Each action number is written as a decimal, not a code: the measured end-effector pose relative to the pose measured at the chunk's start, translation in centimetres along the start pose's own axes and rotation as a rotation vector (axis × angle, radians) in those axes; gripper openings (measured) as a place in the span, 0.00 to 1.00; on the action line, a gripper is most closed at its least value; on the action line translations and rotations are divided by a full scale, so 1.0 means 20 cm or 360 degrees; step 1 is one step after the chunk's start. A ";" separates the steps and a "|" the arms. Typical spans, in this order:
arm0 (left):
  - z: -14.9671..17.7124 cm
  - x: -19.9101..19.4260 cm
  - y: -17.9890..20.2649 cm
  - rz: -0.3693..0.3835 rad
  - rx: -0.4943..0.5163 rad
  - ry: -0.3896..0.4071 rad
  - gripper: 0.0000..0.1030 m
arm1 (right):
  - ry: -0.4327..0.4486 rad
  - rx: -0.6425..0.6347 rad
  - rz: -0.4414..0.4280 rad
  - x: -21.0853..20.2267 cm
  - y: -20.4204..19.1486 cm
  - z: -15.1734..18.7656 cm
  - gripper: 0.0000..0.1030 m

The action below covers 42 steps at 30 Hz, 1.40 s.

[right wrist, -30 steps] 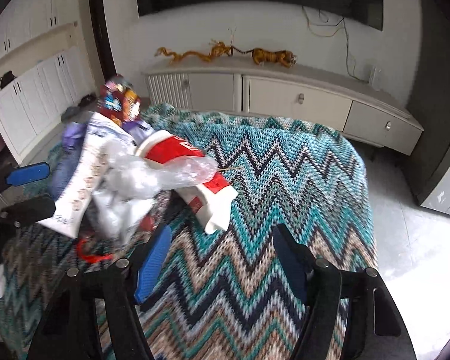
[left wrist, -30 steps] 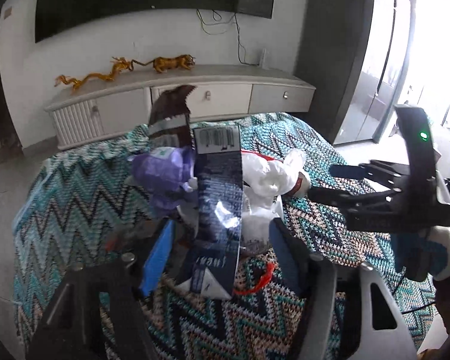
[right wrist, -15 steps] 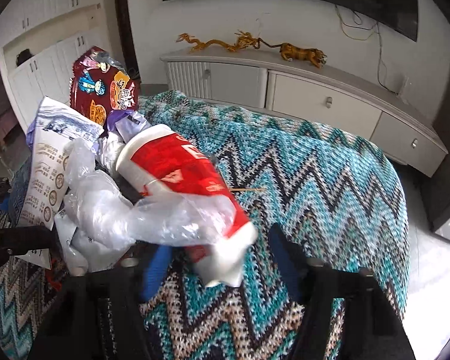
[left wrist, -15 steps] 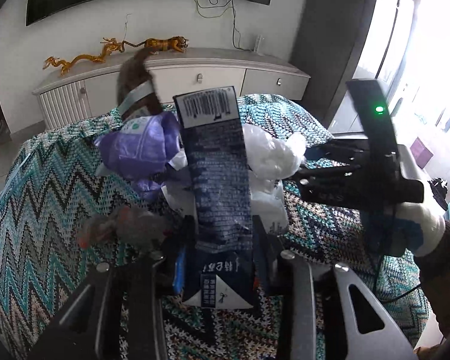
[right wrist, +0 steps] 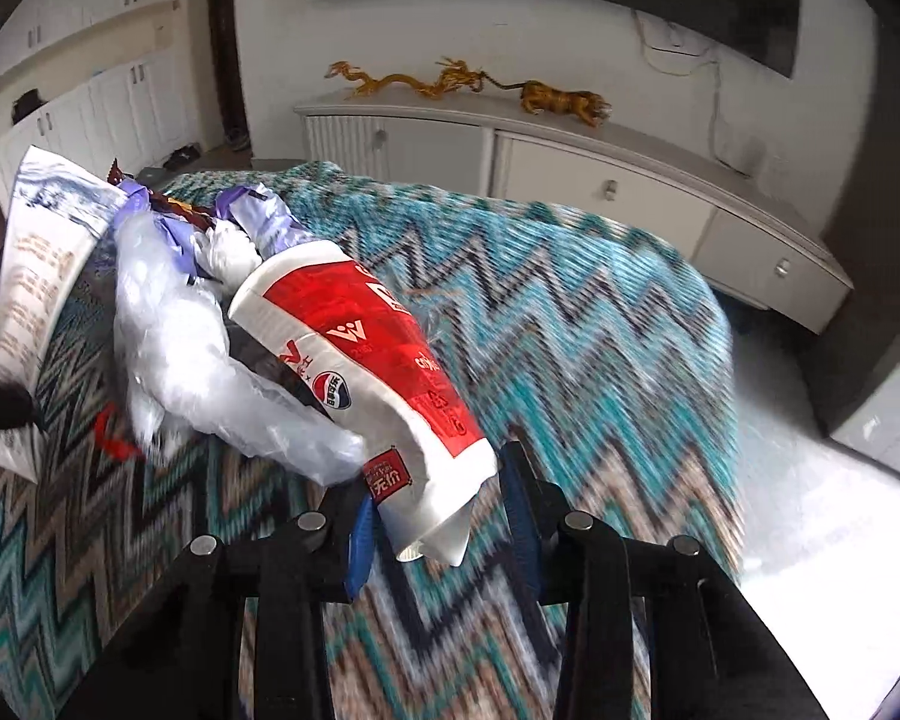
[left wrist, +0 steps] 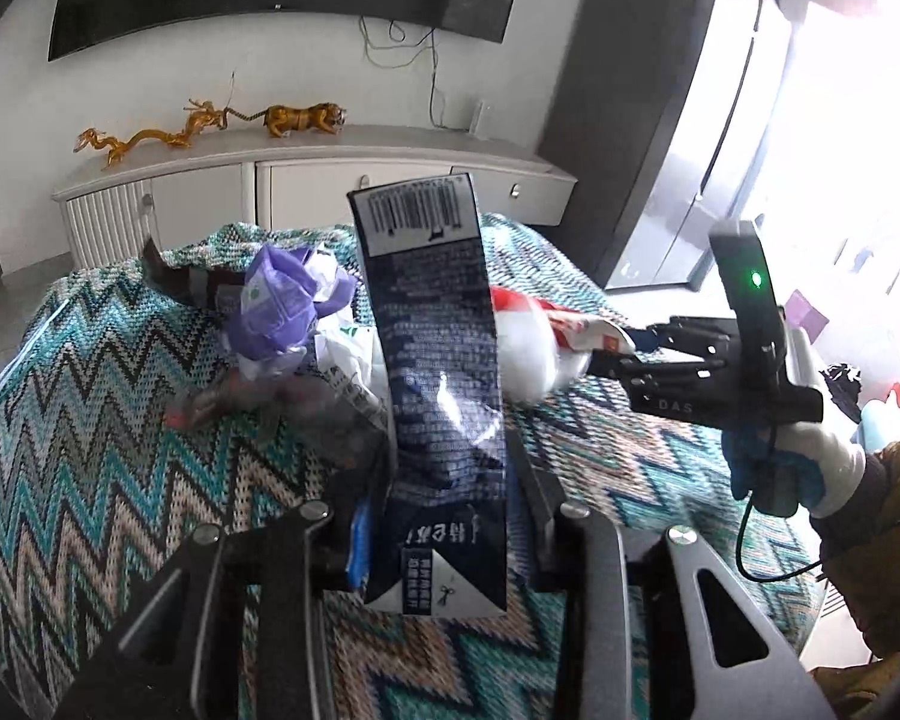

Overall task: Collect trash
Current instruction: 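Carry both items over the bin and open both tools to drop them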

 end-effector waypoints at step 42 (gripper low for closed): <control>-0.23 0.48 1.73 0.0549 0.0641 -0.0249 0.33 | 0.0085 0.1097 0.0443 -1.01 1.06 1.25 0.35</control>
Point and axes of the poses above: each gripper's, at about its wrist camera, not at the fingertips, and x roughly the way its jaws point, y to its right, z to its underside, the point moved 3 cm from there along x, roughly the way its jaws point, and after that the axes turned 1 degree about x, right-handed, at the moved point
